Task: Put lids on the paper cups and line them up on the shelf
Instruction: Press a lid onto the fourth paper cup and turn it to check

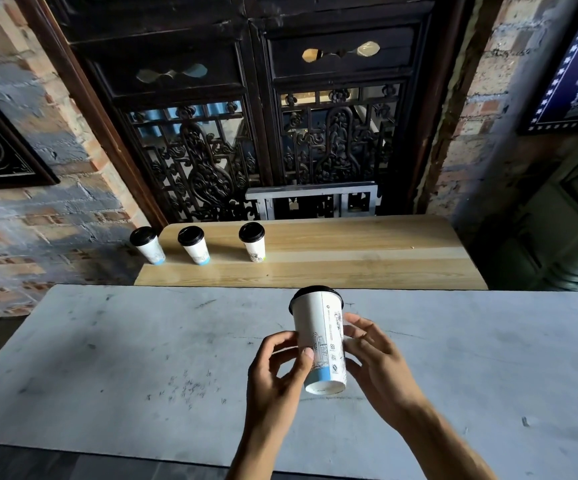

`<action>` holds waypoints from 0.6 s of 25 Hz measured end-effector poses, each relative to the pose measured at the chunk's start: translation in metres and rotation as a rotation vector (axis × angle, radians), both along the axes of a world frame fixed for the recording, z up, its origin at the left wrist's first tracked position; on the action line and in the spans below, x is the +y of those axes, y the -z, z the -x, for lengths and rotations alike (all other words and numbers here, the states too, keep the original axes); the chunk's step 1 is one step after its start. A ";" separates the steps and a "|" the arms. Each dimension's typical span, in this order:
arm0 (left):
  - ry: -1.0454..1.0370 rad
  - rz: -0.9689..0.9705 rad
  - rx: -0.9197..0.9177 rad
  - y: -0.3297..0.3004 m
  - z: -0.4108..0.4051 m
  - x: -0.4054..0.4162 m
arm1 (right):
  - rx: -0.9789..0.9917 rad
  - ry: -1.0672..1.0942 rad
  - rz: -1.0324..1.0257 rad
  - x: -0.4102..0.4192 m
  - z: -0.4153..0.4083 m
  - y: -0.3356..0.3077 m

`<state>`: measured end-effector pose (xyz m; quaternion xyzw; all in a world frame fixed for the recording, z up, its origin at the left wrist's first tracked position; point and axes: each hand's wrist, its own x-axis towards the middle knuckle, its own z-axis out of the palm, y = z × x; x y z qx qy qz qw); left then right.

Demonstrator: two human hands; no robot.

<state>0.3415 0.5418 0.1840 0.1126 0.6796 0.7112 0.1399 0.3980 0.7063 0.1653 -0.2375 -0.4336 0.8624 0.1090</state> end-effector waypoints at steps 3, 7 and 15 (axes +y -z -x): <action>0.010 0.032 -0.001 0.002 0.003 -0.001 | 0.043 -0.009 0.047 0.000 0.002 0.003; 0.009 0.037 -0.015 0.004 0.005 0.000 | 0.017 -0.033 0.077 0.002 0.002 0.006; 0.010 0.165 0.263 0.008 0.005 -0.002 | -0.001 -0.102 0.040 0.002 -0.001 0.000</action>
